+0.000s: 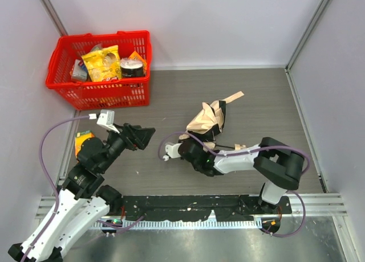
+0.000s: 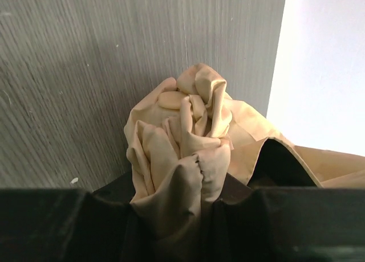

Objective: Put away the umbrella

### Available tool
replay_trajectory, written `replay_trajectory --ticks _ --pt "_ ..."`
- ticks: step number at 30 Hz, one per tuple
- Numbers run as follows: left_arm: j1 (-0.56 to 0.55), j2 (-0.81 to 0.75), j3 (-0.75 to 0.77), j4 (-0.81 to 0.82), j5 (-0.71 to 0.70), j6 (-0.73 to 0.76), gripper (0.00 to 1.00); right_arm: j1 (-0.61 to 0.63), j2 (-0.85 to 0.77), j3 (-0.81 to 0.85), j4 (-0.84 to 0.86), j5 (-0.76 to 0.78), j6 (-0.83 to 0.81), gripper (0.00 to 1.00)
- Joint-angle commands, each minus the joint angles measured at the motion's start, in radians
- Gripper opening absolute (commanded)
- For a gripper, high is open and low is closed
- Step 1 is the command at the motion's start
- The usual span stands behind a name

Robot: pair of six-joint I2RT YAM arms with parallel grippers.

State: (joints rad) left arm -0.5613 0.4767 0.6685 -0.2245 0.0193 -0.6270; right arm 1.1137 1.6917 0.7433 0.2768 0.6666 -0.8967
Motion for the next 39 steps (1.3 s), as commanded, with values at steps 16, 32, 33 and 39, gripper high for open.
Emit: replay_trajectory --ticks 16,32,33,39 --pt "0.005 0.003 0.014 -0.260 -0.251 -0.123 0.86 -0.086 0.126 0.255 -0.579 -0.764 0.524 0.00" --pt "0.005 0.166 -0.274 -0.032 0.008 -0.655 0.89 -0.261 0.364 0.335 -0.601 -1.234 0.831 0.01" --pt "0.006 0.181 -0.299 0.029 0.031 -0.677 0.90 -0.264 0.367 0.320 -0.575 -1.242 0.837 0.00" --pt "0.009 0.307 -0.371 0.284 0.038 -0.769 0.97 -0.265 0.376 0.281 -0.496 -1.251 0.878 0.01"
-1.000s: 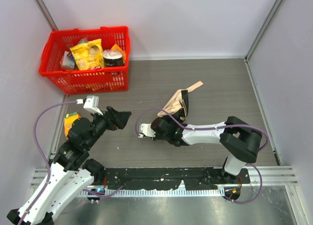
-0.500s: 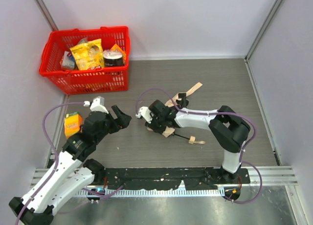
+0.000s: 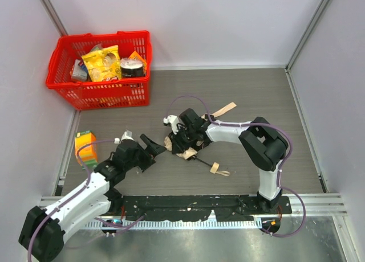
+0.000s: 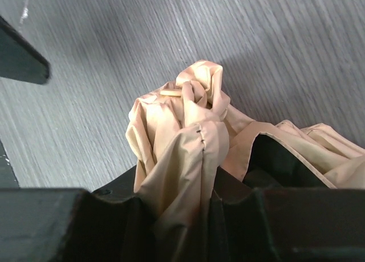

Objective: Put away the umbrella

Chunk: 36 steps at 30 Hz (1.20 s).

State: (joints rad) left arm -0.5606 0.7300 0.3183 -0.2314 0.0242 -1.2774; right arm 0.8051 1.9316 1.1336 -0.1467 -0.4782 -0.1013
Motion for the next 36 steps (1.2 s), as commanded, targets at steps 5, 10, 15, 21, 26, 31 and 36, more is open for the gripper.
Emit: replay_trajectory --ticks 5,10,15,21,26,31,36 --pt "0.054 0.236 -0.041 0.493 0.101 -0.203 0.98 0.043 0.101 -0.152 -0.008 -0.076 0.094 0.01" --pt "0.102 0.371 -0.013 0.581 0.112 -0.182 0.98 0.043 0.073 -0.202 0.030 -0.042 0.089 0.00" --pt "0.133 0.439 -0.019 0.728 0.150 -0.080 1.00 0.042 0.056 -0.209 0.039 -0.022 0.084 0.00" --pt "0.145 0.497 -0.021 0.862 0.252 0.021 1.00 0.043 0.021 -0.222 0.044 0.000 0.071 0.00" --pt "0.145 0.644 0.038 0.920 0.422 0.082 0.94 0.043 -0.003 -0.227 0.041 0.012 0.057 0.00" --pt "0.136 0.720 0.041 0.943 0.476 0.137 0.89 0.043 -0.011 -0.218 0.019 0.030 0.037 0.00" --pt "0.111 0.808 0.065 0.955 0.491 0.161 0.81 0.046 -0.036 -0.221 0.022 0.081 0.034 0.00"
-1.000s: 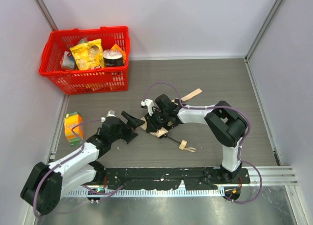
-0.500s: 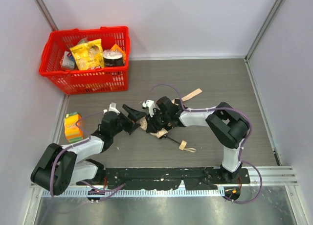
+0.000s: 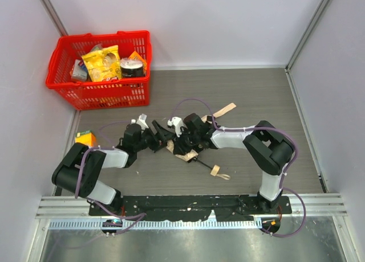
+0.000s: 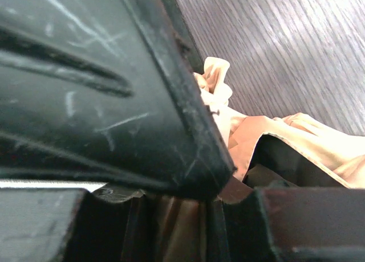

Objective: Put away the umbrella

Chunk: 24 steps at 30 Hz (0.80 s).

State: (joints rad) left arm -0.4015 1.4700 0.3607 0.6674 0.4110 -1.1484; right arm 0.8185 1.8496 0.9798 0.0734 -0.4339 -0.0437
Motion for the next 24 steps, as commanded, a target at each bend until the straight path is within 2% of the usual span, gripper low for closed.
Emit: replay_trajectory --ticks 1,5,11,13,14,16,22,24 --pt "-0.051 0.088 0.024 0.069 0.103 0.030 0.77 0.037 0.036 -0.067 -0.196 0.067 -0.022 0.01" --pt "-0.053 0.139 0.006 0.115 0.081 0.029 0.59 0.074 0.010 -0.070 -0.184 0.153 -0.038 0.01" --pt "-0.053 0.136 -0.011 0.127 0.057 0.039 0.40 0.125 -0.023 -0.098 -0.136 0.236 -0.044 0.00" --pt "-0.053 0.112 -0.017 0.095 0.045 0.056 0.29 0.130 -0.036 -0.108 -0.123 0.251 -0.041 0.02" --pt "-0.051 0.098 -0.017 0.075 0.035 0.068 0.25 0.130 -0.044 -0.118 -0.119 0.254 -0.039 0.05" --pt "-0.053 0.072 -0.019 0.040 0.020 0.088 0.18 0.130 -0.061 -0.130 -0.109 0.270 -0.030 0.18" --pt "-0.053 0.012 -0.022 -0.040 -0.014 0.136 0.01 0.128 -0.127 -0.174 -0.090 0.282 0.042 0.46" --pt "-0.054 0.007 -0.034 -0.032 -0.017 0.138 0.00 0.128 -0.162 -0.200 -0.080 0.273 0.085 0.53"
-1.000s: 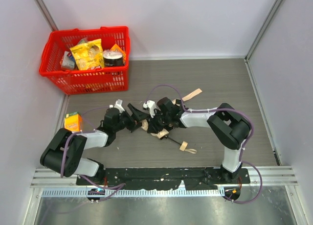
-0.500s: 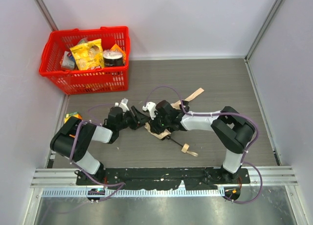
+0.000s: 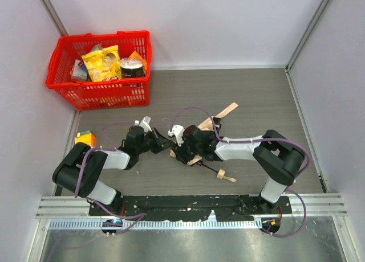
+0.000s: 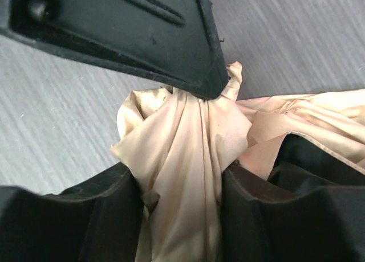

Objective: Put away the umbrella

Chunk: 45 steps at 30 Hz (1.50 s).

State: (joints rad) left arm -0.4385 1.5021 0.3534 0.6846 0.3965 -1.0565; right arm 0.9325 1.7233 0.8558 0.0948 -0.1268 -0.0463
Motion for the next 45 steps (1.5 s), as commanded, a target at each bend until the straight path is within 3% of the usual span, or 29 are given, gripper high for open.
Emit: replay_trajectory --ticks 1,4,11,14,20,22,26,28,31,35,40,45 --pt "-0.014 -0.023 -0.031 -0.042 -0.001 0.046 0.00 0.014 -0.060 -0.092 -0.101 -0.033 0.098 0.57" --pt "-0.016 -0.020 -0.047 -0.016 0.001 0.038 0.00 0.014 -0.112 -0.121 -0.101 -0.028 0.121 0.65" --pt "-0.016 -0.028 -0.051 -0.013 0.004 0.032 0.00 0.014 -0.211 -0.205 -0.101 -0.002 0.129 0.67" --pt "-0.016 -0.031 -0.051 -0.005 0.013 0.026 0.00 0.022 -0.168 -0.192 -0.088 0.015 0.125 0.64" --pt "-0.005 -0.153 -0.051 -0.097 0.004 0.029 0.02 0.026 -0.074 -0.129 -0.125 0.067 0.132 0.47" --pt "0.009 -0.253 -0.056 -0.187 -0.013 0.049 0.16 0.026 -0.058 -0.117 -0.136 0.084 0.137 0.35" --pt "0.026 -0.480 -0.051 -0.444 -0.083 0.076 0.62 0.026 -0.028 -0.098 -0.153 0.064 0.138 0.18" --pt "0.027 -0.581 -0.033 -0.592 -0.120 0.070 0.79 0.026 -0.016 -0.089 -0.164 0.062 0.140 0.15" --pt "0.030 -0.684 -0.030 -0.724 -0.166 -0.035 0.95 0.026 -0.004 -0.081 -0.167 0.056 0.146 0.09" --pt "0.029 -0.648 -0.070 -0.627 -0.127 -0.261 1.00 0.026 -0.024 -0.115 -0.109 0.042 0.152 0.01" --pt "0.017 -0.458 -0.024 -0.464 -0.056 -0.286 1.00 0.026 -0.034 -0.155 -0.023 0.016 0.168 0.01" --pt "-0.080 -0.316 0.007 -0.381 -0.080 -0.339 1.00 0.025 -0.045 -0.162 -0.004 0.023 0.161 0.01"
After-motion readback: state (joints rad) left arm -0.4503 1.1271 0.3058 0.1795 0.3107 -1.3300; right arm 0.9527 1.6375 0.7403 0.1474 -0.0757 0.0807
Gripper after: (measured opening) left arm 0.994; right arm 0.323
